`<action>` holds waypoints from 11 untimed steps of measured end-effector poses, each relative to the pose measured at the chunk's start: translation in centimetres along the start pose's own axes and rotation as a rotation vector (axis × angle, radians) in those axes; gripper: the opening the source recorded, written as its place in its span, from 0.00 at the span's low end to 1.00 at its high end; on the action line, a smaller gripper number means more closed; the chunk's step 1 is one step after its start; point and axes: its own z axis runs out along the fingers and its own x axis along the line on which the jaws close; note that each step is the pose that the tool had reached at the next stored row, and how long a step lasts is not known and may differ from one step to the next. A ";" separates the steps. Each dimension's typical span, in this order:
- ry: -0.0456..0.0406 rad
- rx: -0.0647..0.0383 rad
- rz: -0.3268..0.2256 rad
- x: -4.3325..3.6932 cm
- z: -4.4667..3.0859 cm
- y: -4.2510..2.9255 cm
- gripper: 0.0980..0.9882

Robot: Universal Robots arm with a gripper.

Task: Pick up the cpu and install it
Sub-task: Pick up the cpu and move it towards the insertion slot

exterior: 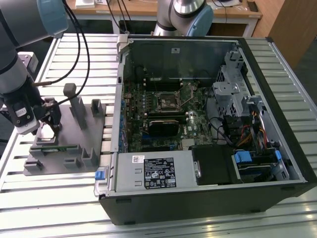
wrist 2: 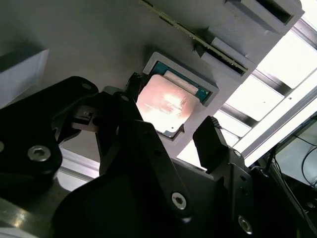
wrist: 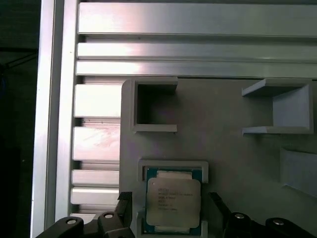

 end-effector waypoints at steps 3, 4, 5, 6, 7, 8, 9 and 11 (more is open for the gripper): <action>0.0001 0.000 0.000 -0.12 0.15 -0.01 0.68; 0.0000 0.000 0.000 -0.16 0.19 -0.01 0.68; -0.0001 0.000 0.000 -0.19 0.21 -0.01 0.68; -0.0002 0.000 0.000 -0.20 0.22 -0.01 0.67; -0.0007 0.000 0.000 -0.20 0.23 -0.01 0.67; -0.0020 0.000 0.000 -0.20 0.23 -0.02 0.67; -0.0033 0.000 0.000 -0.21 0.24 -0.02 0.59; -0.0041 0.001 0.000 -0.21 0.24 -0.02 0.59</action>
